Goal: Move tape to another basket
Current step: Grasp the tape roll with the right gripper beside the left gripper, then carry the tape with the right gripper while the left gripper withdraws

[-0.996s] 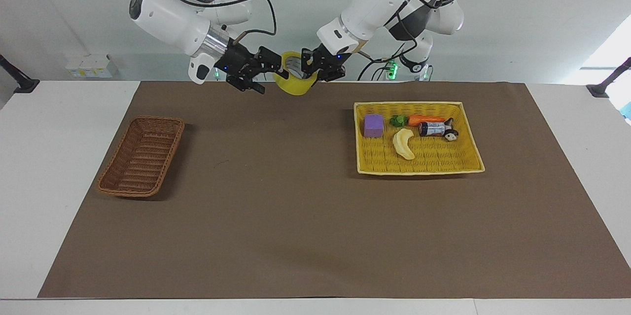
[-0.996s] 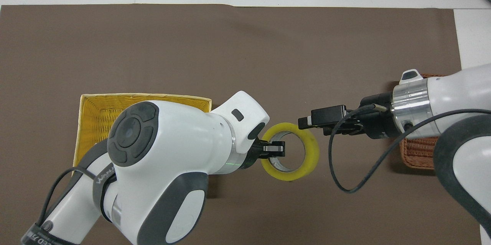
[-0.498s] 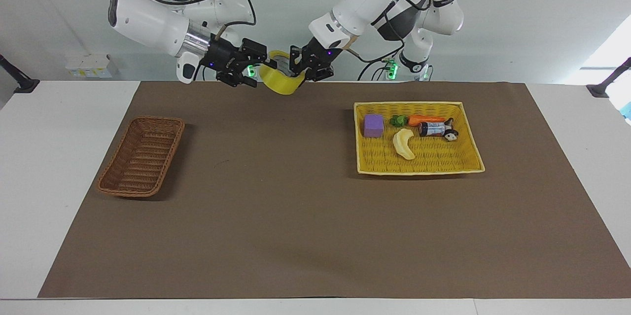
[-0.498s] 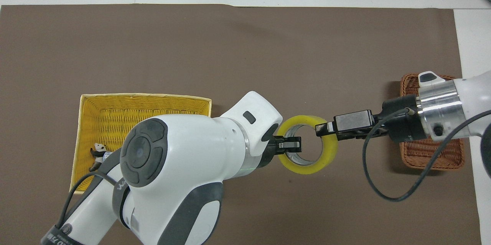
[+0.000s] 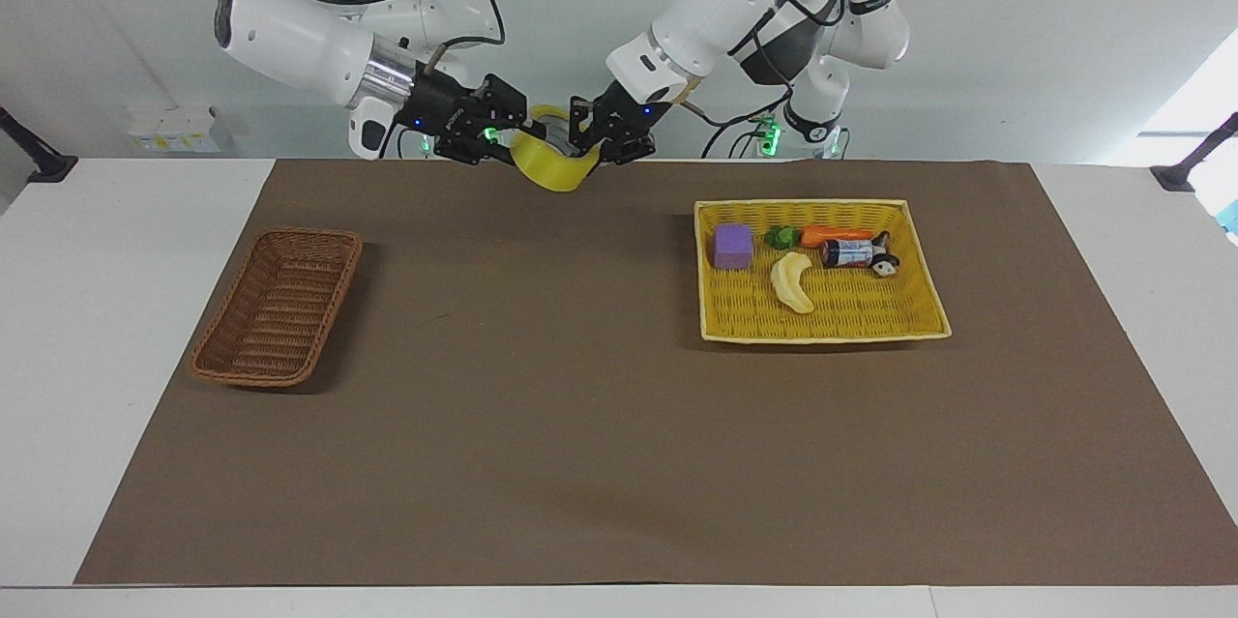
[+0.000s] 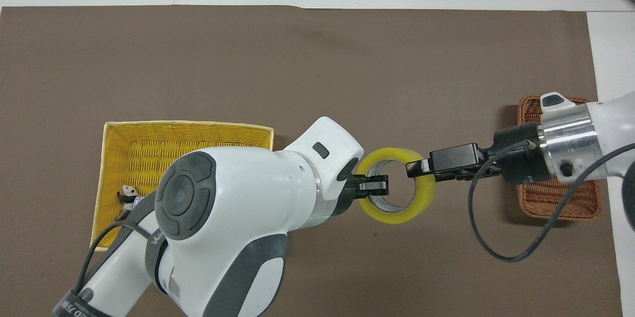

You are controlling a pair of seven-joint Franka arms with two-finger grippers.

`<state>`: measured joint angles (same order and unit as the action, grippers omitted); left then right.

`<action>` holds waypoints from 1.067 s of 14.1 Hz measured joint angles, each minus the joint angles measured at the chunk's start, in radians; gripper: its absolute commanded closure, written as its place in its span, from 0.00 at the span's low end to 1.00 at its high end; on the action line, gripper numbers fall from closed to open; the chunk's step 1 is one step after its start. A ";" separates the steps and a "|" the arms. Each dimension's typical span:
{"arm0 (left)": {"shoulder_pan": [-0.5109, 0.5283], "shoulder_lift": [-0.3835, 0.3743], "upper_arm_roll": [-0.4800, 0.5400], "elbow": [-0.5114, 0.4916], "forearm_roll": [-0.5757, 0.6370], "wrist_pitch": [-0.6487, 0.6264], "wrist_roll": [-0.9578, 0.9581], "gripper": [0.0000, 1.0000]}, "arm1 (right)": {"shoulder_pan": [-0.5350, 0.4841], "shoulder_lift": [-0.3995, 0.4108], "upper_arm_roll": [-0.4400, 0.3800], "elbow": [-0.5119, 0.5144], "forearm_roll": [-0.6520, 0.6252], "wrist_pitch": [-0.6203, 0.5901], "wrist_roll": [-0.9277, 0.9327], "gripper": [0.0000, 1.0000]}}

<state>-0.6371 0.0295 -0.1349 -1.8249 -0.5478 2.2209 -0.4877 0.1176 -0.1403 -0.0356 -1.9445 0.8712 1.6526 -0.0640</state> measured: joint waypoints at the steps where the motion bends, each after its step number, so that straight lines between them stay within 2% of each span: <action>1: 0.000 0.000 0.000 0.000 -0.001 -0.001 0.000 1.00 | 0.000 0.000 0.000 0.000 0.000 0.000 0.007 1.00; 2: 0.000 0.000 0.001 0.000 -0.002 -0.002 0.000 0.89 | 0.000 0.000 0.000 0.000 0.000 0.000 0.026 1.00; 3: 0.000 0.000 0.001 0.001 -0.002 -0.002 0.001 0.28 | 0.000 0.000 0.000 0.001 0.000 0.000 0.051 1.00; 5: 0.000 -0.001 0.005 0.008 -0.003 0.005 0.000 0.00 | 0.001 0.000 0.002 0.006 -0.010 -0.001 0.118 1.00; 11: 0.002 -0.021 0.016 0.022 -0.018 -0.010 -0.010 0.00 | 0.003 0.003 0.003 0.007 -0.047 -0.001 0.154 1.00; 13: 0.021 -0.036 0.029 0.022 -0.018 -0.072 -0.010 0.00 | -0.011 0.003 -0.002 0.015 -0.080 -0.023 0.148 1.00; 15: 0.093 -0.046 0.035 0.023 -0.002 -0.155 -0.002 0.00 | -0.062 0.003 -0.004 0.025 -0.093 -0.070 0.116 1.00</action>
<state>-0.5441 -0.0166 -0.0998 -1.8021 -0.5495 2.0659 -0.4894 0.0554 -0.1372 -0.0396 -1.9195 0.7778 1.5830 0.0520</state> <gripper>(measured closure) 0.000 0.449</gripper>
